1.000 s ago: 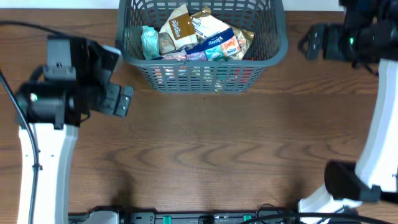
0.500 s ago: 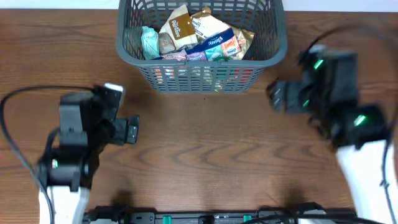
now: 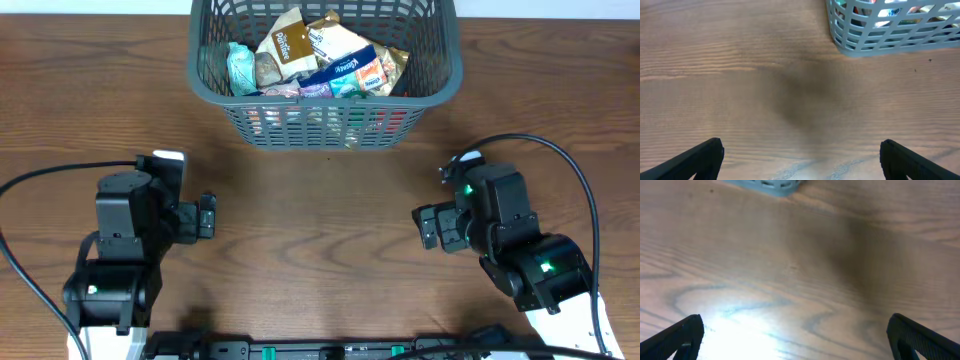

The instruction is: Pack container

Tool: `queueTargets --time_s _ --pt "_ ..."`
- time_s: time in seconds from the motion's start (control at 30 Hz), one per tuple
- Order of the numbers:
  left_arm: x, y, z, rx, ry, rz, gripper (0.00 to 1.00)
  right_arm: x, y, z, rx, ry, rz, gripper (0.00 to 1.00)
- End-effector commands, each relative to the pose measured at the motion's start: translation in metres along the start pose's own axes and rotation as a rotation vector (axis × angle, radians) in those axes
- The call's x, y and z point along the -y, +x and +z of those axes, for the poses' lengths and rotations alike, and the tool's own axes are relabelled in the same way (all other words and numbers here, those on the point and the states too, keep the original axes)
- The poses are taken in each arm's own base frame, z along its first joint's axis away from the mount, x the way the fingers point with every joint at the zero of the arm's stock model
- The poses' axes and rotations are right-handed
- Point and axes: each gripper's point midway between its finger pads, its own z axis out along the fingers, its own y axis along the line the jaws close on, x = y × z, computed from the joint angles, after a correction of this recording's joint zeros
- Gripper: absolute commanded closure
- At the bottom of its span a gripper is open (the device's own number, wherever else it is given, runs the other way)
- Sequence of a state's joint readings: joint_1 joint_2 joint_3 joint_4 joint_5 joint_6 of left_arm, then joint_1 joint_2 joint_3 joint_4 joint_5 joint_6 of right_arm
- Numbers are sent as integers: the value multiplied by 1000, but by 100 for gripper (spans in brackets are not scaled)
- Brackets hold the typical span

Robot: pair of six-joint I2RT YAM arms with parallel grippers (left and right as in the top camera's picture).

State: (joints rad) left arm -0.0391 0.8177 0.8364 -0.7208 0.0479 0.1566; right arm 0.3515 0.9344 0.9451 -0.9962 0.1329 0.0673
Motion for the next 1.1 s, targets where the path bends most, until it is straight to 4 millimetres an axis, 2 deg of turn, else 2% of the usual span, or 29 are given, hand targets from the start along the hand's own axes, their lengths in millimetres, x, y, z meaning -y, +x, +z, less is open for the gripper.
queueTargets --time_s 0.0,0.47,0.63,0.7,0.8,0.93,1.07 --pt "-4 3 4 -17 -18 -13 2 2 5 2 -17 17 -3 1" --pt "-3 7 11 -48 -15 -13 1 3 4 1 -13 19 2 1" --pt "-3 8 12 -57 -14 -12 2 23 -3 -20 96 62 65 1" --pt "-3 8 13 -60 -14 -12 2 29 1 -30 160 70 107 1" --pt "-3 9 14 -64 -14 -12 2 35 18 -37 263 81 149 1" --pt "-3 9 14 -64 -14 -12 1 37 40 -31 419 72 211 1" --pt "-3 9 14 -64 -14 -12 2 41 44 -20 576 68 288 1"
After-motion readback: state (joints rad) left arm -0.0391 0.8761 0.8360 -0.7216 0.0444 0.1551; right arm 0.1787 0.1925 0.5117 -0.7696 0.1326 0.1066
